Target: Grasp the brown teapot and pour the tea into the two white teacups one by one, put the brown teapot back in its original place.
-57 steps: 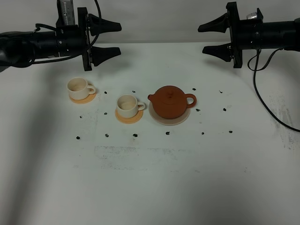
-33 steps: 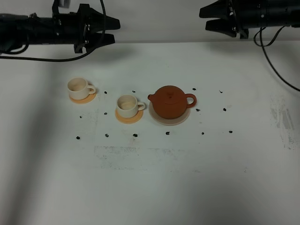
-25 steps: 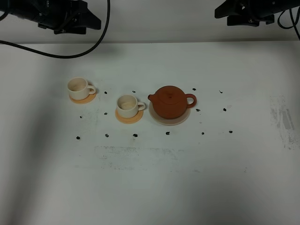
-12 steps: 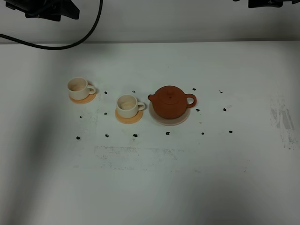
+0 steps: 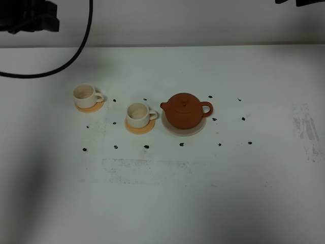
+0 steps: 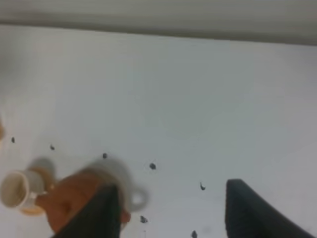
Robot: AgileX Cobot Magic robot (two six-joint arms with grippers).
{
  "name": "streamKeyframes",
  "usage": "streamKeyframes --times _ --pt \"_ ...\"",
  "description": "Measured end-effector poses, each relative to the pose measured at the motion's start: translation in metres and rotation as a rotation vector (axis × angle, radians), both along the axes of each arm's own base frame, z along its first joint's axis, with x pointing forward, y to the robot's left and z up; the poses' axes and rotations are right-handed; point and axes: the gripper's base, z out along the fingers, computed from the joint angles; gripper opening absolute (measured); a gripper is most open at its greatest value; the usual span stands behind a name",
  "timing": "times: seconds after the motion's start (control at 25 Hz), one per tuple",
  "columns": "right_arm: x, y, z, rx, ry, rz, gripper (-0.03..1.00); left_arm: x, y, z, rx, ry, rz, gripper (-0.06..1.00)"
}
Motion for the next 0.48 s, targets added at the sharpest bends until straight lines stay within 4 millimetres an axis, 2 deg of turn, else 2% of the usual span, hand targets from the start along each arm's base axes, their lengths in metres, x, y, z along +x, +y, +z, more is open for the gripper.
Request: streamKeyframes --times 0.12,0.24,0.36,0.48 --pt "-0.013 0.012 0.015 0.008 -0.069 0.001 0.49 -0.025 0.005 -0.001 0.038 -0.044 0.025 0.54" --pt "-0.024 0.022 0.026 0.016 -0.158 0.002 0.49 -0.052 0.010 0.009 0.074 -0.131 0.058 0.54" --pt "-0.034 0.029 0.026 0.013 -0.195 0.004 0.49 -0.086 0.015 0.026 0.096 -0.203 0.098 0.54" --pt "-0.042 0.032 0.015 0.007 -0.212 -0.010 0.49 -0.119 0.018 0.037 0.121 -0.218 0.115 0.54"
